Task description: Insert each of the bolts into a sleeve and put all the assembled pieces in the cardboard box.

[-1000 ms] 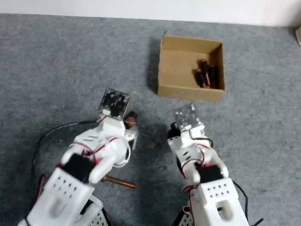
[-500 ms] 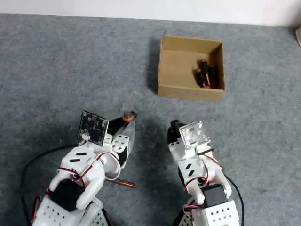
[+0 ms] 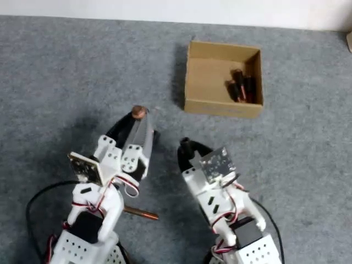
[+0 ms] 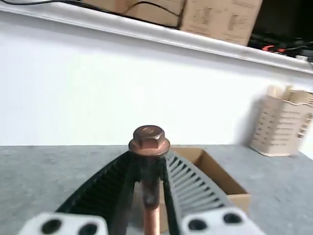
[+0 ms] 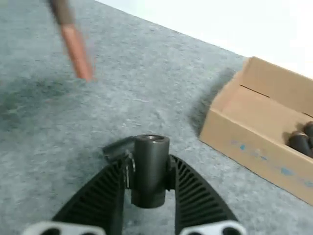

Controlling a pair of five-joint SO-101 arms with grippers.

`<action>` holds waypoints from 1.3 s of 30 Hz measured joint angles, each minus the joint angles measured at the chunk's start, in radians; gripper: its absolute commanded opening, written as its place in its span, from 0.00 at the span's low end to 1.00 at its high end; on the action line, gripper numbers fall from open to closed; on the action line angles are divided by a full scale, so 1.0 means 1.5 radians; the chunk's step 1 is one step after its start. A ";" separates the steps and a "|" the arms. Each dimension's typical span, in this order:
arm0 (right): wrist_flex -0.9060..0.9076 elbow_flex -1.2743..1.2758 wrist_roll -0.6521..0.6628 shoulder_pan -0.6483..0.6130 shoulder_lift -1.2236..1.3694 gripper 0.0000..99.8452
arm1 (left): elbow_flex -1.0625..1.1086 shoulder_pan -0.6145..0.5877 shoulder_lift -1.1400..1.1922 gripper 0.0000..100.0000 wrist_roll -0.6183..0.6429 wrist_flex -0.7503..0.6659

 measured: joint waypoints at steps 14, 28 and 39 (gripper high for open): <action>0.000 0.003 0.000 -0.033 0.000 0.01 | -0.007 0.062 0.000 0.00 0.198 -0.001; 0.000 0.003 0.000 -0.033 0.000 0.01 | 0.000 0.124 0.000 0.00 0.224 -0.001; 0.045 0.003 0.000 -0.033 0.000 0.01 | 0.003 0.077 0.000 0.00 0.210 -0.001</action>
